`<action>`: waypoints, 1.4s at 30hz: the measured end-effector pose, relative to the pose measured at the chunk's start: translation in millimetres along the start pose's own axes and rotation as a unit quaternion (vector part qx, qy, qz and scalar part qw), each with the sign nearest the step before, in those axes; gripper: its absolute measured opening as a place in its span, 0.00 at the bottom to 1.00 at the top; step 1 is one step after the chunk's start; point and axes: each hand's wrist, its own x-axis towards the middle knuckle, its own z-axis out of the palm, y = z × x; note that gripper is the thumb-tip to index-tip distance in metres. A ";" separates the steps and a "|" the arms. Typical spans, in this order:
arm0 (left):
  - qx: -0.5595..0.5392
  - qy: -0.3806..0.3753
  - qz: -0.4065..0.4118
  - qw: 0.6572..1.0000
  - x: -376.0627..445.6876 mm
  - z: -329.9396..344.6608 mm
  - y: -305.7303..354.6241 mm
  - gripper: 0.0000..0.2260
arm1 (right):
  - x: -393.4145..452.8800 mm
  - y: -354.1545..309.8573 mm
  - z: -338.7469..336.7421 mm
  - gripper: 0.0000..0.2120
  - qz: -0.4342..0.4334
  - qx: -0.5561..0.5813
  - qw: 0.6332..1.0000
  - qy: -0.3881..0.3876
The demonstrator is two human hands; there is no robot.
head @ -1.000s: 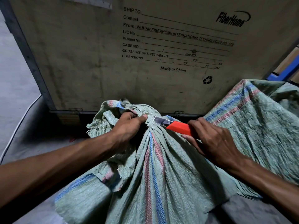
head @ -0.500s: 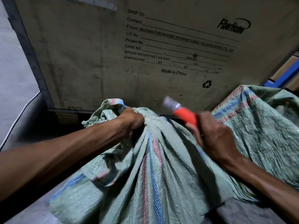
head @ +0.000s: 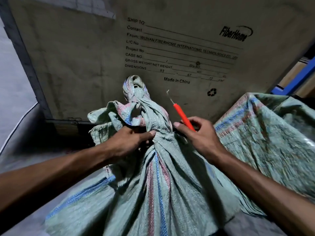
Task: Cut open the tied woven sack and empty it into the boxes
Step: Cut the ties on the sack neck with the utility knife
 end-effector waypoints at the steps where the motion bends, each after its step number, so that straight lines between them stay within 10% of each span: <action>1: -0.005 -0.004 0.008 1.000 -3.1 -0.7 4.2 0.08 | 1.9 -3.7 2.9 0.11 0.023 0.062 0.998 -0.008; 6: 0.010 -0.060 0.056 0.997 -5.0 -1.4 14.3 0.14 | 15.0 -11.7 9.2 0.11 0.055 0.107 0.992 -0.048; 12: 0.075 -0.126 -0.095 0.985 -2.4 -29.5 52.5 0.07 | 20.4 -0.3 11.8 0.16 0.064 0.079 0.995 0.001; 16: -0.011 0.121 0.034 0.992 3.6 -71.5 83.0 0.16 | 16.4 2.7 6.8 0.07 0.036 0.065 0.997 -0.019; 19: 0.002 0.335 0.155 0.929 19.1 -90.1 79.6 0.16 | 10.6 -0.6 2.0 0.07 0.034 0.091 0.993 -0.060; 25: -0.123 0.053 0.058 0.989 31.0 -70.7 72.3 0.31 | -3.7 -11.9 0.0 0.09 0.014 0.056 0.990 -0.132; 34: -0.127 0.272 0.060 0.952 47.1 -70.5 57.1 0.22 | -30.5 -50.2 -6.6 0.10 -0.128 -0.077 0.984 -0.101; 42: -0.080 0.316 0.082 0.942 48.2 -64.9 59.3 0.25 | -39.4 -67.1 11.0 0.13 -0.059 0.002 0.988 -0.144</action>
